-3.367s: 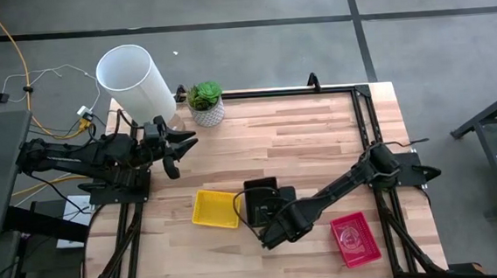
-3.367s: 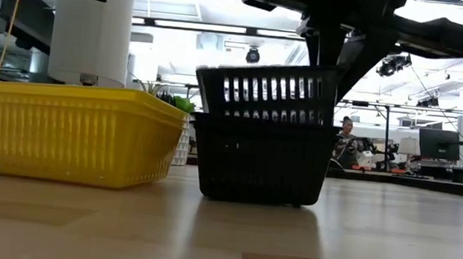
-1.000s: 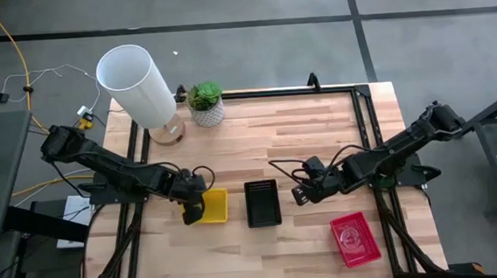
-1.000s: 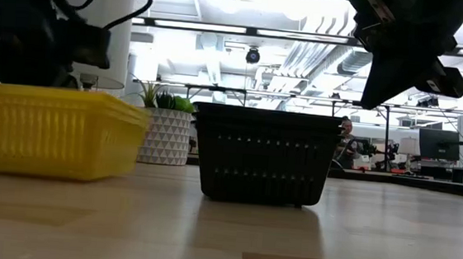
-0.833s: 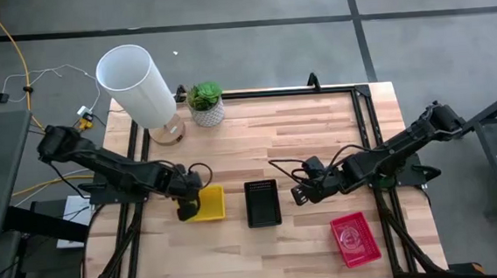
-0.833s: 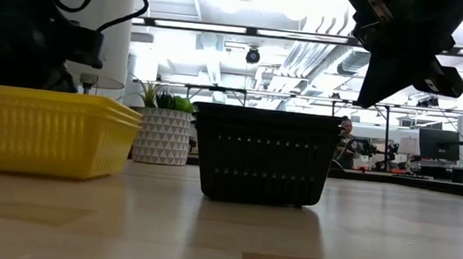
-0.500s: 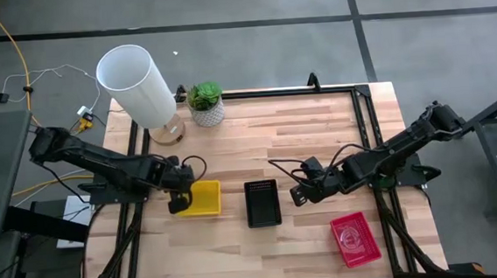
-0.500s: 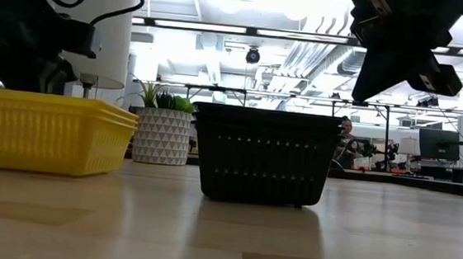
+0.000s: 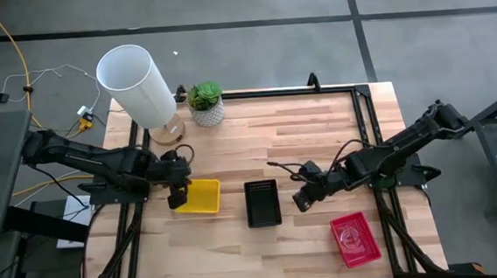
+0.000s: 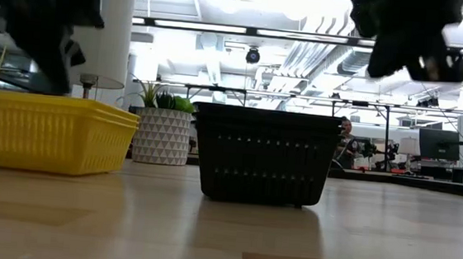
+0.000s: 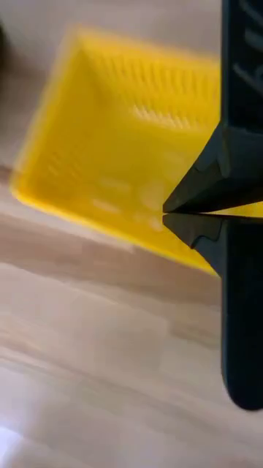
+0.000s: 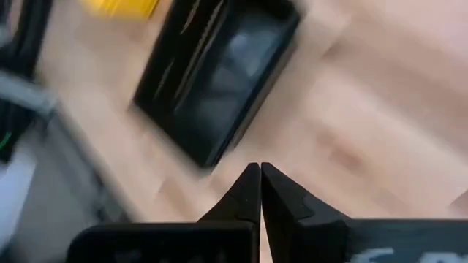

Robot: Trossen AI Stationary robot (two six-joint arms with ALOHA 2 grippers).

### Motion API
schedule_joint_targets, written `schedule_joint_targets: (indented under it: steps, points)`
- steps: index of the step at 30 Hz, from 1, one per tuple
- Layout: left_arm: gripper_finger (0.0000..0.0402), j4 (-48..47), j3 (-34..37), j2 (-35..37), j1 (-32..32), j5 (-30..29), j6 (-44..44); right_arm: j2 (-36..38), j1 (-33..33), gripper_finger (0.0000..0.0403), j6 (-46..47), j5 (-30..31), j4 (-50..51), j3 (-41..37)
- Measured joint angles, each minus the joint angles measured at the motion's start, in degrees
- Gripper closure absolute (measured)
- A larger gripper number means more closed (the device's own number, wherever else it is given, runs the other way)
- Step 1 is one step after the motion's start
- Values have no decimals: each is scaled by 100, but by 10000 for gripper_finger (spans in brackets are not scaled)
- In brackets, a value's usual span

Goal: Stack baskets by color
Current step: Adjust the stacked red bins

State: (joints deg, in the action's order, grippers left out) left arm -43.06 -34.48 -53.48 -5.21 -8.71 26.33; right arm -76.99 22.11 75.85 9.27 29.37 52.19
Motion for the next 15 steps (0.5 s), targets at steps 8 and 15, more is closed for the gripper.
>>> schedule_joint_targets:
  steps: [8, 15]
  points:
    - [401, 1673, -6, 512, -52, 88, 354, 65, 799, 403, 746, -2020, 1092, 509]
    - [401, 2774, -2, 521, -48, -309, 363, -330, 2036, 403, 2790, -2154, 1873, 507]
